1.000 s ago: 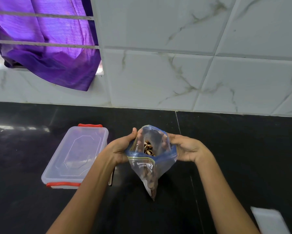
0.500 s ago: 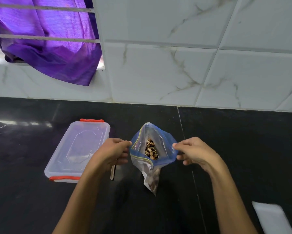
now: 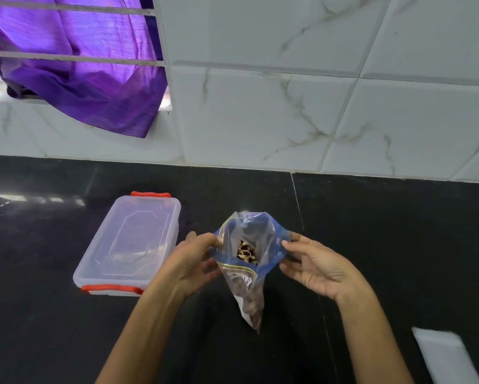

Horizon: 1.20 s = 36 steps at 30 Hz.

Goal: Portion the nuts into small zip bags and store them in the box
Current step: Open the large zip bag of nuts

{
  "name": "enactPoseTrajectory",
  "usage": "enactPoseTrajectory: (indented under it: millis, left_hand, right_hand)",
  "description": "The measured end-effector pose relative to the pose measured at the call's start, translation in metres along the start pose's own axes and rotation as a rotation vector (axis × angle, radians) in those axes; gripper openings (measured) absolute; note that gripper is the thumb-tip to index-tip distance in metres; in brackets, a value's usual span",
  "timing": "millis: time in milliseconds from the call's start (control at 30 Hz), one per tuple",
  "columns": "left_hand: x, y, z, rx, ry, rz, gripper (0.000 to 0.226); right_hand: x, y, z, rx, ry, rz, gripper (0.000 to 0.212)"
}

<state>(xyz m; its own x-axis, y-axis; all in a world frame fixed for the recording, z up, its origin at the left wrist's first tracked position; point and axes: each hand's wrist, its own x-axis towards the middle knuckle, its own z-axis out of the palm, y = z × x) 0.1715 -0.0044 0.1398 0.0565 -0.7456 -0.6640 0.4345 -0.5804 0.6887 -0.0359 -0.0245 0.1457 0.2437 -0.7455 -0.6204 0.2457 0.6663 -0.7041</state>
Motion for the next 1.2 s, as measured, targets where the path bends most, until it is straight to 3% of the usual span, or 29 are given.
enactPoseTrajectory:
  millis: [100, 167, 300, 467, 600, 700, 833, 933, 1067, 1133, 1200]
  left_hand:
    - [-0.007, -0.008, -0.002, 0.449, 0.171, 0.073, 0.043]
    - [-0.016, -0.012, -0.006, 0.628, 0.198, 0.083, 0.047]
    - [-0.038, -0.018, 0.000, 0.570, 0.036, 0.039, 0.030]
    - [-0.050, -0.026, 0.011, 0.191, 0.040, 0.115, 0.005]
    - [-0.054, -0.035, 0.010, -0.038, 0.003, 0.103, 0.007]
    - [-0.051, -0.044, 0.009, 0.022, 0.067, 0.204, 0.008]
    - [-0.048, -0.047, 0.006, 0.341, 0.159, 0.440, 0.012]
    - [-0.048, -0.045, 0.006, 0.458, 0.181, 0.494, 0.020]
    - [-0.047, -0.042, 0.014, 0.073, 0.017, 0.234, 0.030]
    - [-0.046, -0.044, 0.018, -0.230, -0.040, 0.051, 0.030]
    - [-0.048, -0.046, 0.019, -0.379, -0.071, -0.042, 0.025]
  right_hand:
    - [-0.007, 0.009, 0.003, -0.392, 0.195, 0.003, 0.024]
    - [-0.018, 0.013, 0.010, -0.596, 0.268, -0.009, 0.037]
    - [-0.038, 0.017, 0.030, -0.777, 0.249, -0.037, 0.061]
    - [-0.037, 0.035, 0.046, -0.655, 0.190, -0.166, 0.025]
    - [-0.039, 0.043, 0.042, -0.354, 0.056, -0.150, 0.023]
    - [-0.038, 0.048, 0.037, -0.262, -0.007, -0.094, 0.027]
    - [-0.040, 0.052, 0.037, -0.245, -0.015, -0.095, 0.023]
    - [-0.041, 0.050, 0.035, -0.302, -0.005, -0.136, 0.020]
    - [-0.044, 0.046, 0.033, -0.311, -0.006, -0.183, 0.016]
    - [-0.044, 0.048, 0.033, -0.273, -0.017, -0.202, 0.012]
    - [-0.045, 0.050, 0.031, -0.229, -0.026, -0.222, 0.010]
